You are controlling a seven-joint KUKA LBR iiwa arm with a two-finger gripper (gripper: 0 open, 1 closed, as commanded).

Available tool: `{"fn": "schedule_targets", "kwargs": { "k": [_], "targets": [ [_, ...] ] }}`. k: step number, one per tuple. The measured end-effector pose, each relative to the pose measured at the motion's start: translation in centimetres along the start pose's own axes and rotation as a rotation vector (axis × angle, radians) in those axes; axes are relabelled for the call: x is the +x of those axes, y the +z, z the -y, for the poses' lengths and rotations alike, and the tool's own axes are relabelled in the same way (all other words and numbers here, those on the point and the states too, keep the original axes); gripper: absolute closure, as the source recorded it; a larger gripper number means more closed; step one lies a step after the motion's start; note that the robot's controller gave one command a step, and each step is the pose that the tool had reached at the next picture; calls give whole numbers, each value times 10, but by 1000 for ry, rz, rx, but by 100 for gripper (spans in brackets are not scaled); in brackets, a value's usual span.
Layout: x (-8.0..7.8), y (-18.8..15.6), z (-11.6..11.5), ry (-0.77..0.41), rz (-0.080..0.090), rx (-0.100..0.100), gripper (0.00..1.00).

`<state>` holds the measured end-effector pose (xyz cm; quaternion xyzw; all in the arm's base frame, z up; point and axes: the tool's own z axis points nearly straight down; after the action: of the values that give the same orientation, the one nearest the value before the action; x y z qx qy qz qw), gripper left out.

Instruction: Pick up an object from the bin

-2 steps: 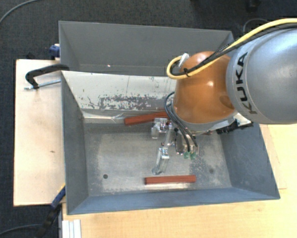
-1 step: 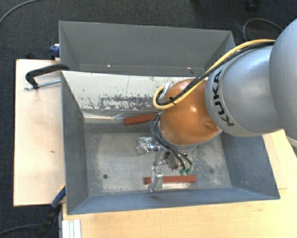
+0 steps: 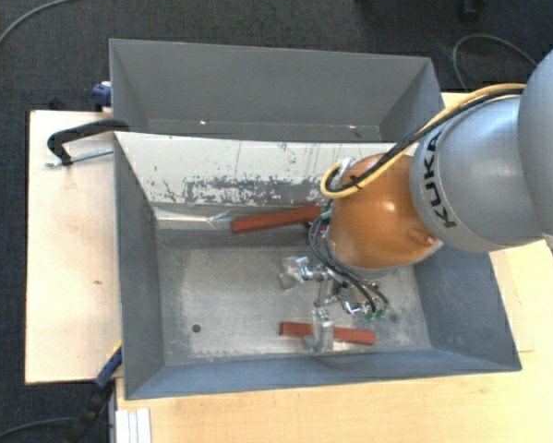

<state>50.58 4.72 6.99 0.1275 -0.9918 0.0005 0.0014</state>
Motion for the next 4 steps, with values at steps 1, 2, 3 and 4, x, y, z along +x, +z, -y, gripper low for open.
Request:
{"fn": "schedule_targets", "kwargs": {
  "k": [1, 2, 3, 4],
  "targets": [
    [-2, -2, -2, -3, 5, -2, 100],
    [-2, -1, -2, -3, 5, -2, 0],
    [8, -5, 64, -388, 9, 3, 0],
    [-46, -2, 77, -958, 11, 3, 0]
  ]
}}
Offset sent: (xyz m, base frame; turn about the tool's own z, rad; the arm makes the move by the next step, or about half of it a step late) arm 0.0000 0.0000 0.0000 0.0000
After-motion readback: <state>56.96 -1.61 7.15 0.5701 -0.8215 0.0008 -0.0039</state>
